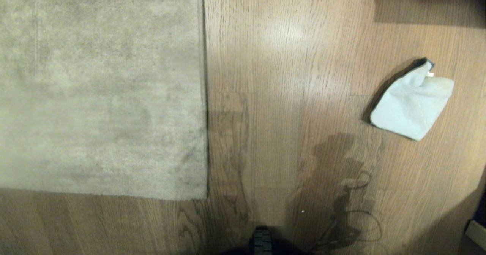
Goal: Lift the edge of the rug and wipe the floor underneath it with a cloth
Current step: Pick up the rag
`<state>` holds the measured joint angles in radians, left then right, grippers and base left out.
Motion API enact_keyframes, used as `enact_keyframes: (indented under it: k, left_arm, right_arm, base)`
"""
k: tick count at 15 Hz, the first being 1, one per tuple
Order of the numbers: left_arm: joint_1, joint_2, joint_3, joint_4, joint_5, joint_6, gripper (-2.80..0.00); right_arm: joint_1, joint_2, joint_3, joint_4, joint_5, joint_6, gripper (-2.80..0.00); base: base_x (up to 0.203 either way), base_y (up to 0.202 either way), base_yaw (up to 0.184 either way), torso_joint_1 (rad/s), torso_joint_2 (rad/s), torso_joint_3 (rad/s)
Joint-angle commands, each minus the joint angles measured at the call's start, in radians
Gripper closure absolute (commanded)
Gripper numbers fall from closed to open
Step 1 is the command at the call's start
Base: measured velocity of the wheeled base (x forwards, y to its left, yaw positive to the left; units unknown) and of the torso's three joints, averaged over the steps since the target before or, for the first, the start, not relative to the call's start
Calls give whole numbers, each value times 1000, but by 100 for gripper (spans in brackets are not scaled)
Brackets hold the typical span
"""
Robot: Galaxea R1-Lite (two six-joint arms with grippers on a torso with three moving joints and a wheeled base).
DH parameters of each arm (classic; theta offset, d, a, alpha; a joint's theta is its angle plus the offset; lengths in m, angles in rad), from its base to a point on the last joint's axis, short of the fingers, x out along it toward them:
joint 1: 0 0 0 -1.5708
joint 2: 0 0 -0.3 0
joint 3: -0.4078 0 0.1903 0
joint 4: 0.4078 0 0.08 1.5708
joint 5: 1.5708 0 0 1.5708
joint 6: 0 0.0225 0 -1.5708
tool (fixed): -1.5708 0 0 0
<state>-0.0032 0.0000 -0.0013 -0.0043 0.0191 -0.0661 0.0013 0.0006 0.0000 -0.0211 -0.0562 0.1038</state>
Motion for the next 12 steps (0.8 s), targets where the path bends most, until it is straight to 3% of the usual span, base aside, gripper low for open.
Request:
enact_keyframes:
  k: [1, 12]
  left_arm:
    - [0, 2, 1, 0, 1, 0, 0]
    - [0, 2, 0, 0, 1, 0, 0]
  right_arm:
    - [0, 1, 0, 0, -1, 0, 0]
    - [0, 0, 0, 8, 1, -7, 0]
  base:
    - [0, 0, 0, 0, 0, 0]
    - [0, 0, 0, 0, 0, 0]
